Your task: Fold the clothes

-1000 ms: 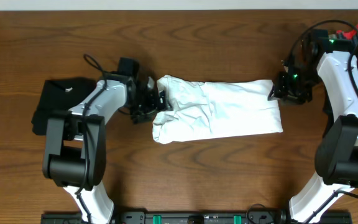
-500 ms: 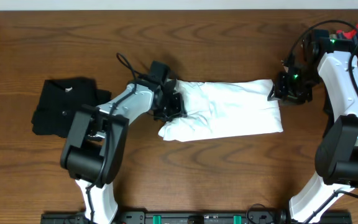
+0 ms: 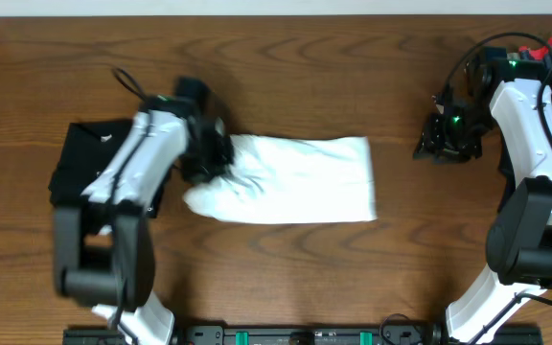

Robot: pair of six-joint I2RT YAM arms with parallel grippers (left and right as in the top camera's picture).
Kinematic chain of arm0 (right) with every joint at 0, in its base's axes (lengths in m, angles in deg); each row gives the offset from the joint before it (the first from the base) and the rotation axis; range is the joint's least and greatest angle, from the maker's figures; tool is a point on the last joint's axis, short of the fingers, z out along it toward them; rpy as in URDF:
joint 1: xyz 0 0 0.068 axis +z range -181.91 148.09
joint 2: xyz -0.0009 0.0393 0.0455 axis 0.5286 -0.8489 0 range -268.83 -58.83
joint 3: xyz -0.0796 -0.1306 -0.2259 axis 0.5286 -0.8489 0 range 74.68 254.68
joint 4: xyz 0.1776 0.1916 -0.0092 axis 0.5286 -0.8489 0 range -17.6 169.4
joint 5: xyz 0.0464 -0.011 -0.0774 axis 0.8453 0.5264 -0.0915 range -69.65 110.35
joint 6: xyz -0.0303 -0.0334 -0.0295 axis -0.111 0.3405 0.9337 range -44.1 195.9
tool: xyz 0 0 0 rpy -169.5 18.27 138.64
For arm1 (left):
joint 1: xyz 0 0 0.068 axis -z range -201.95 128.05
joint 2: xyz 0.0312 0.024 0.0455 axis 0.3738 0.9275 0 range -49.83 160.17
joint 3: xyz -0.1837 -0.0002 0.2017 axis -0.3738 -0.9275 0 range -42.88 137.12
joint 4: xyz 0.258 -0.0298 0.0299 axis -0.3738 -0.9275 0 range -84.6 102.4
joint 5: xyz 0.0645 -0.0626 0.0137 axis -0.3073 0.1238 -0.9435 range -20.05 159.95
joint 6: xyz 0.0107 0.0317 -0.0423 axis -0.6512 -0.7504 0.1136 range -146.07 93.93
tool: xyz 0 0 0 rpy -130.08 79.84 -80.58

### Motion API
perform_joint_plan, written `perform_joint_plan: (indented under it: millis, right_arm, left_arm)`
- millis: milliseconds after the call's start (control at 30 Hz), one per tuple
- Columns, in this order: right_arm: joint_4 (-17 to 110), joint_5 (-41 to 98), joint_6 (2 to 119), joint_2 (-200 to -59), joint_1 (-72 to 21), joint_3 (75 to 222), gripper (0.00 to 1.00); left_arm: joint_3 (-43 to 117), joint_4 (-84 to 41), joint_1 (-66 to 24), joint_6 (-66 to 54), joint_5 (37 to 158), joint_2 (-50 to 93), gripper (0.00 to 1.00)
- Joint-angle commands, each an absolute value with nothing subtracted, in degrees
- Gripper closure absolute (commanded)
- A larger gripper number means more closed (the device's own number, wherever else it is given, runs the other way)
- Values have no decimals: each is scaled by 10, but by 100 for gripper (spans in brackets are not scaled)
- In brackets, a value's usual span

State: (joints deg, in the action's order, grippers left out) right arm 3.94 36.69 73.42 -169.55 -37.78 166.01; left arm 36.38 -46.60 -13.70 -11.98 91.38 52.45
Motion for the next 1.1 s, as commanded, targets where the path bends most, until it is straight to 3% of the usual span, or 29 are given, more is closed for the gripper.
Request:
perform_joint_plan:
  millis: [0, 400, 633, 667, 733, 767, 800, 1067]
  right_arm:
    - [47, 373, 743, -1681, -379, 1661, 61]
    - [49, 399, 743, -1681, -379, 1661, 62]
    - [46, 399, 743, -1681, -379, 1661, 62]
    - [46, 399, 743, -1681, -379, 1661, 62]
    - [46, 399, 743, -1681, -379, 1661, 62]
    - [46, 399, 743, -1681, -379, 1661, 62]
    - [45, 399, 743, -1681, -379, 1661, 62]
    - [39, 405, 760, -1681, -378, 1661, 62]
  left_arm:
    - [447, -516, -129, -202, 844, 483, 94]
    - [481, -548, 46, -202, 722, 546, 94]
    - [481, -537, 112, -198, 721, 631, 94]
    - [481, -530, 122, -193, 723, 637, 89]
    - [481, -517, 138, -174, 725, 639, 55]
    - [483, -514, 145, -172, 725, 638, 25]
    - [487, -516, 151, -172, 725, 636, 16]
    - [591, -611, 141, -172, 706, 609, 11]
